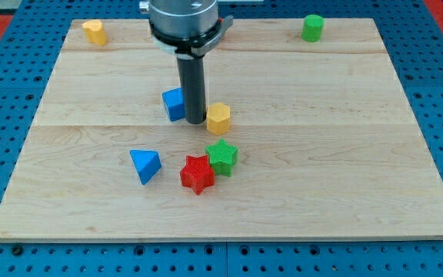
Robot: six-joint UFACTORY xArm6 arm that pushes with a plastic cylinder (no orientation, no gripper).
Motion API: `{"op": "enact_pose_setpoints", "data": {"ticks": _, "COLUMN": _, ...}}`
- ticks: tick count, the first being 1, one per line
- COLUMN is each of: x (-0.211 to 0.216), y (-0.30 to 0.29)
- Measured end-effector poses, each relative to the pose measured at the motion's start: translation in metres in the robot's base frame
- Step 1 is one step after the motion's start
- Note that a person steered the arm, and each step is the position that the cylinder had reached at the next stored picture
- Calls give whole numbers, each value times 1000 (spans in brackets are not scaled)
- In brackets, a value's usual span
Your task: Move the blue cube towards the left center of the board
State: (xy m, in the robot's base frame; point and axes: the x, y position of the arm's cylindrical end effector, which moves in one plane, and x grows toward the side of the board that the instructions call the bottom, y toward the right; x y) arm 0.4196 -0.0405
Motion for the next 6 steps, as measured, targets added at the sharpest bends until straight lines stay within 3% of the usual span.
{"op": "enact_pose_setpoints", "data": {"ticks": 2, "x": -33, "y": -88}}
{"op": "enact_pose_setpoints", "data": {"ticks": 4, "x": -74, "y": -77}}
{"op": "enact_pose_setpoints", "data": {"ticks": 6, "x": -43, "y": -128}}
